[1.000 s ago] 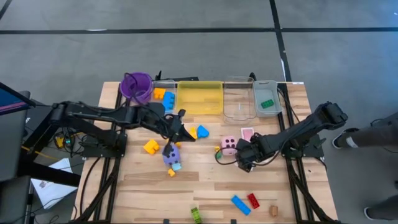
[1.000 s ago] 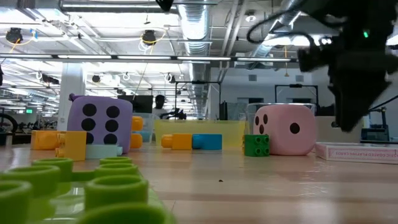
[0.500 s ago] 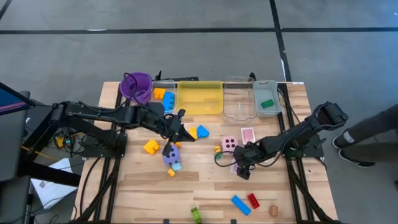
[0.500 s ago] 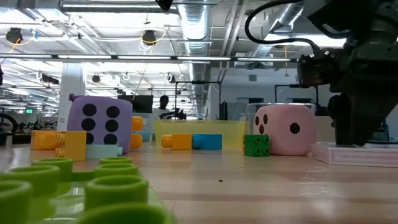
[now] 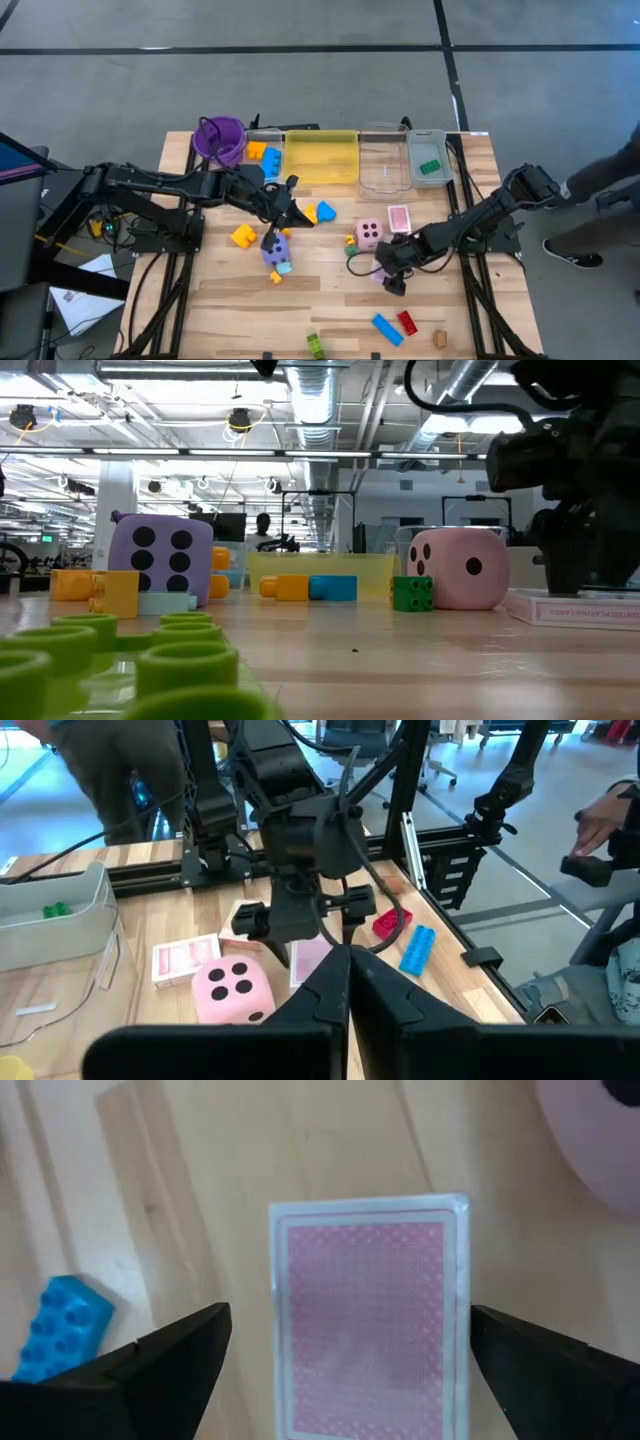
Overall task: Pick & Place Toys
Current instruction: Put the bottom pink deck of cards into the transparent bin
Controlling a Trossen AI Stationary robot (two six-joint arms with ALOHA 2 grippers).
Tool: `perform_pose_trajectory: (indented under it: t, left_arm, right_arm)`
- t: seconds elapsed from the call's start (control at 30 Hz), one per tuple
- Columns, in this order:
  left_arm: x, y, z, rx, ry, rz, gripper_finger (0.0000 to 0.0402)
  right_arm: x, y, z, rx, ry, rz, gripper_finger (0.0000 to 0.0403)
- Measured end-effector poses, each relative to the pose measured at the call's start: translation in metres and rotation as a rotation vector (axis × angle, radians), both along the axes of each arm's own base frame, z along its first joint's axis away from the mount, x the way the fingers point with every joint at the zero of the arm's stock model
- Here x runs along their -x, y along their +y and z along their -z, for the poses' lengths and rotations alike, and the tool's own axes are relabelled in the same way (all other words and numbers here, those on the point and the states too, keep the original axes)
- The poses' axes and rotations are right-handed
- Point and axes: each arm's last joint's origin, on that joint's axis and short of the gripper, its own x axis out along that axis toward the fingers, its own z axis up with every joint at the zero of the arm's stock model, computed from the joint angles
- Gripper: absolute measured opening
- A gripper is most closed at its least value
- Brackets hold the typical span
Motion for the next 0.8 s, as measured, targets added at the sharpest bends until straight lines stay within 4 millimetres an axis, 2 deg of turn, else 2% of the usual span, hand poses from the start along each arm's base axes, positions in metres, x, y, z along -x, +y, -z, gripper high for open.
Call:
perform_pose_trajectory:
  t: [0.27,0.8]
  left_arm:
    - [0.0,0.0,0.0,0.0,0.0,0.0,0.0]
    - [0.0,0.0001,0.0,0.0,0.0,0.0,0.0]
  right_arm:
    - [0.0087,0.0054,0.002,0.098,0.019,0.008,0.0397]
    - [0.0079,0.0087,0.0033,0.1,0.004,0.006,0.0397]
